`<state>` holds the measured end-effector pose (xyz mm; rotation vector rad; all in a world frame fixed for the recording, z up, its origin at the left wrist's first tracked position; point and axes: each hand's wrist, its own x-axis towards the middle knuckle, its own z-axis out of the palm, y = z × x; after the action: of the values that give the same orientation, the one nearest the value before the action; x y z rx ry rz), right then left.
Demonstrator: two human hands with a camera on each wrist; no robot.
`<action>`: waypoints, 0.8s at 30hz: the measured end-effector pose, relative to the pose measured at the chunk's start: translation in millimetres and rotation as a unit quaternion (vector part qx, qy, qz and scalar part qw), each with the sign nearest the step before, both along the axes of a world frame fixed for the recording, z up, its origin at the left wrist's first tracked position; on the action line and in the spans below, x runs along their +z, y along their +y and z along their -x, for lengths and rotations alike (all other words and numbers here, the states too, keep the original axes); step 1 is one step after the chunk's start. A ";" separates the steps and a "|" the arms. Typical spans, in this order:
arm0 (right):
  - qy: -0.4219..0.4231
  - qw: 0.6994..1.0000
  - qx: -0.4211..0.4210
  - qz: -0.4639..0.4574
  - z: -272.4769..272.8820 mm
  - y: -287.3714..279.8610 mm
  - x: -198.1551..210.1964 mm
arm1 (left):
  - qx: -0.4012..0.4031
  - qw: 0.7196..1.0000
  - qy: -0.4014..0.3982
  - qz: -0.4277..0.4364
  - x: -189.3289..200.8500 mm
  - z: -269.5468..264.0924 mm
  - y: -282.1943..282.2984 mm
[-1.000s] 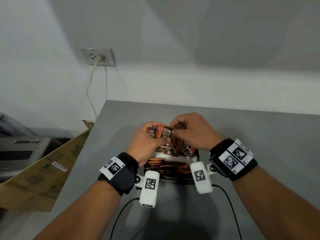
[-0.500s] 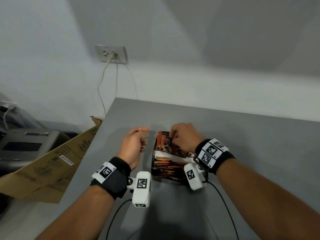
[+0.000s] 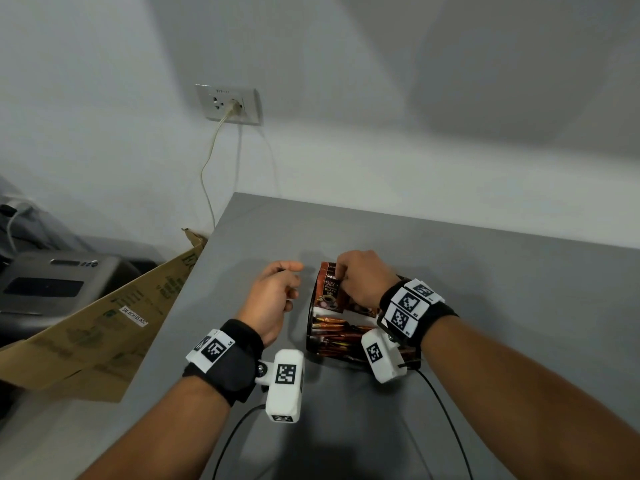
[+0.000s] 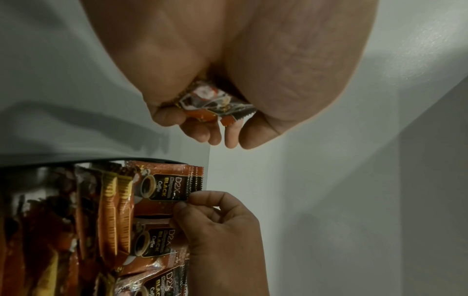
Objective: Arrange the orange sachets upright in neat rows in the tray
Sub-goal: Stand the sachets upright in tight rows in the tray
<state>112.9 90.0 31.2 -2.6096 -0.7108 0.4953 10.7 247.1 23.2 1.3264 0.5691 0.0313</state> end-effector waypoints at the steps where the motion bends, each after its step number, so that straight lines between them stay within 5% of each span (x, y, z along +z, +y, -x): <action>1: -0.001 1.000 -0.001 0.000 -0.2 -0.1 0.2 | -0.002 1.000 0.000 0.001 -0.8 0.0 0.2; 14: -0.005 1.000 -0.016 -0.007 -4.2 -5.9 2.4 | -0.014 0.997 -0.032 0.066 3.5 1.1 -3.3; 21: 0.028 0.982 -0.034 -0.184 3.8 -16.5 38.1 | -0.044 0.995 -0.046 0.072 15.0 -2.0 -10.0; 24: 0.069 0.970 0.021 -0.234 13.5 -22.7 54.9 | -0.046 0.991 -0.046 0.120 21.5 -5.1 -14.7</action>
<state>99.4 67.3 86.1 -2.1032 -0.7356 0.4523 15.8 232.4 44.6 1.1092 0.4198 -0.0505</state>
